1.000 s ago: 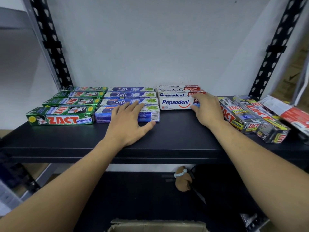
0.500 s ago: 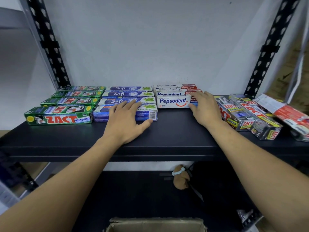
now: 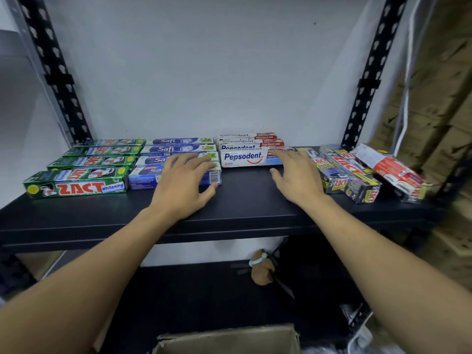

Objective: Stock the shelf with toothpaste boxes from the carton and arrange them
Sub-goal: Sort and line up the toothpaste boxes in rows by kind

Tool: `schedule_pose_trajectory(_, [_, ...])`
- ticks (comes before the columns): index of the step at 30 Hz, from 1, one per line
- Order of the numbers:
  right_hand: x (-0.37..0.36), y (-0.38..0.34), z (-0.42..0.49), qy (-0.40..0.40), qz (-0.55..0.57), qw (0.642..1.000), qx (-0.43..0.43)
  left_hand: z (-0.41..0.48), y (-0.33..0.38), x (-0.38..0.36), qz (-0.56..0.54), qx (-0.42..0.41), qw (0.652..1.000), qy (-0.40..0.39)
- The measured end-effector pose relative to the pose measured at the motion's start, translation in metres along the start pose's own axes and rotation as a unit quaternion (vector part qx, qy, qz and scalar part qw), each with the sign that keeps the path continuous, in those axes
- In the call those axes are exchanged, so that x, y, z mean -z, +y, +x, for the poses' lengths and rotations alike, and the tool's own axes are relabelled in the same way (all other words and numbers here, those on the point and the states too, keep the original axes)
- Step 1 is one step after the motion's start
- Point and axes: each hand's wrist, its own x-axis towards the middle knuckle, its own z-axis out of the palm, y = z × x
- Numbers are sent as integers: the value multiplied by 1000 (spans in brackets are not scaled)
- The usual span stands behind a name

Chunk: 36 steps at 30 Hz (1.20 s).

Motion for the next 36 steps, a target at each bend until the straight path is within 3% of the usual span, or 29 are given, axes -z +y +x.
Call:
schedule_pose_trajectory(8, [62, 41, -18, 32, -48, 998, -6, 40, 88, 5, -118, -41, 989, -79])
schedule_pose_trajectory(13, [100, 87, -34, 37, -84, 993, -76, 54, 137, -20, -192, -20, 972, -131])
schedule_pose_trajectory(16, [118, 112, -44, 46, -112, 983, -138, 48, 153, -38, -163, 0, 966, -202])
schedule_pose_trajectory(20, [126, 134, -55, -37, -145, 961, -232, 48, 154, -41, -158, 0, 964, -212])
schedule_pose_trajectory(23, [120, 138, -64, -70, -158, 954, -246, 48, 155, -40, -153, 1, 965, -214])
schedule_pose_trajectory(36, [119, 134, -75, 124, 25, 958, -256, 46, 153, -42, -161, 7, 967, -198])
